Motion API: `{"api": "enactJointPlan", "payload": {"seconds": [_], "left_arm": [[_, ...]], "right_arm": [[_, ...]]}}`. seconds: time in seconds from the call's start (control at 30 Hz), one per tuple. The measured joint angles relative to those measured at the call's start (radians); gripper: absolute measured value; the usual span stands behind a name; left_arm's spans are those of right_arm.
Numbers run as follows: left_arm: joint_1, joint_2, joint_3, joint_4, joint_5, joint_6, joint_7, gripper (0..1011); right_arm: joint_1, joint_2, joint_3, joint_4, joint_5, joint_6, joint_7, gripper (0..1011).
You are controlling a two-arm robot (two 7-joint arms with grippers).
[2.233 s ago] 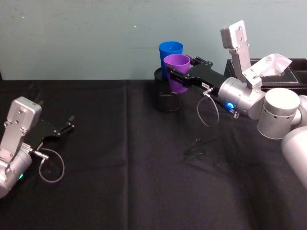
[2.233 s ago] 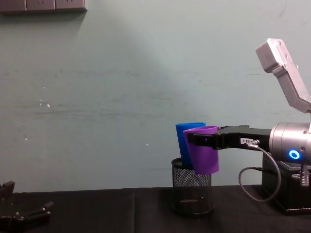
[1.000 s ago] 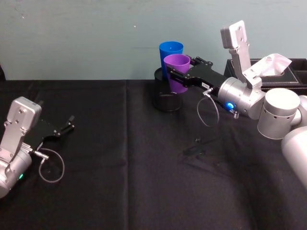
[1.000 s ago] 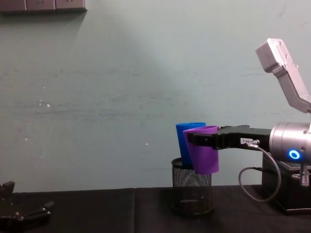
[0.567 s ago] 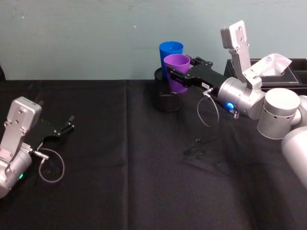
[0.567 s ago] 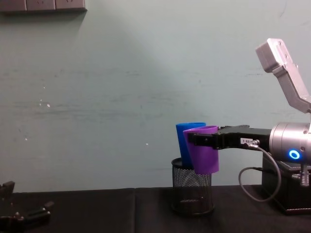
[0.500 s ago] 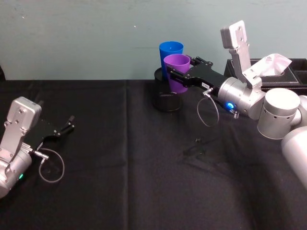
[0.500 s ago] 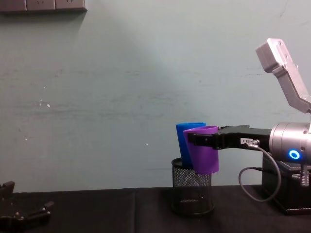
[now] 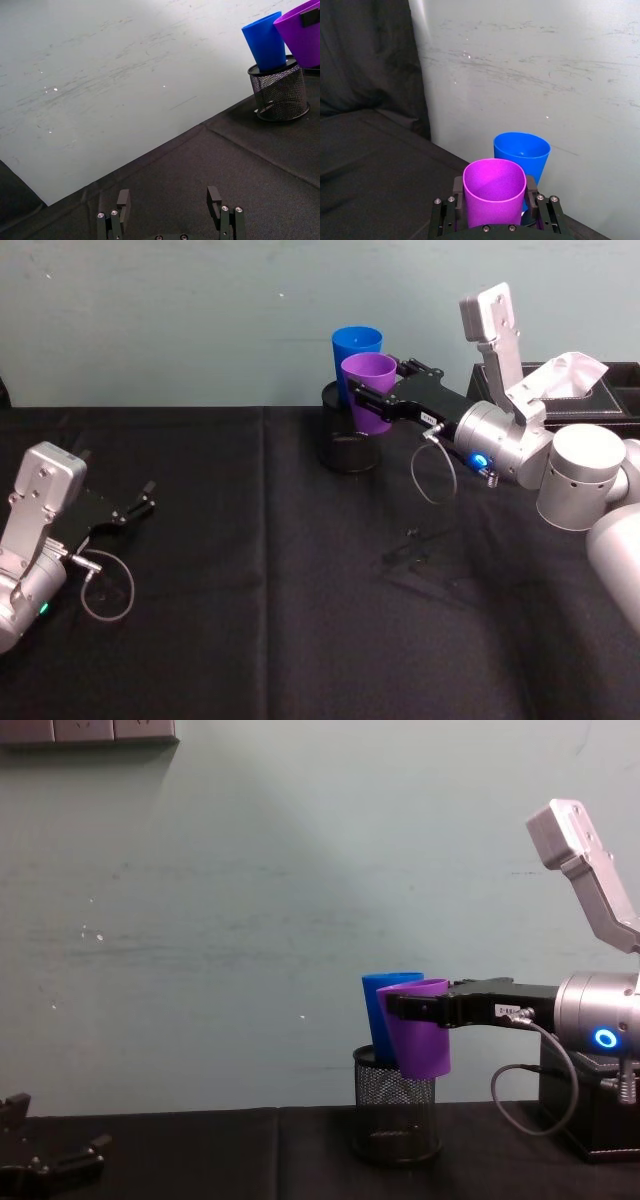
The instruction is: Pick up one cup with a gripper and tap it against the other cup.
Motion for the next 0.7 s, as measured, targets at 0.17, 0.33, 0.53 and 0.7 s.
{"api": "enactJointPlan", "payload": {"seconds": [0.17, 0.33, 0.53, 0.7], "left_arm": [[0.0, 0.0, 0.0, 0.0, 0.0, 0.0, 0.0, 1000], [0.0, 0.0, 0.0, 0.0, 0.0, 0.0, 0.0, 1000], [0.0, 0.0, 0.0, 0.0, 0.0, 0.0, 0.0, 1000], [0.0, 0.0, 0.0, 0.0, 0.0, 0.0, 0.0, 1000]], "right_arm": [[0.0, 0.0, 0.0, 0.0, 0.0, 0.0, 0.0, 719], [0.0, 0.0, 0.0, 0.0, 0.0, 0.0, 0.0, 719], [0.0, 0.0, 0.0, 0.0, 0.0, 0.0, 0.0, 719], [0.0, 0.0, 0.0, 0.0, 0.0, 0.0, 0.0, 719]]}}
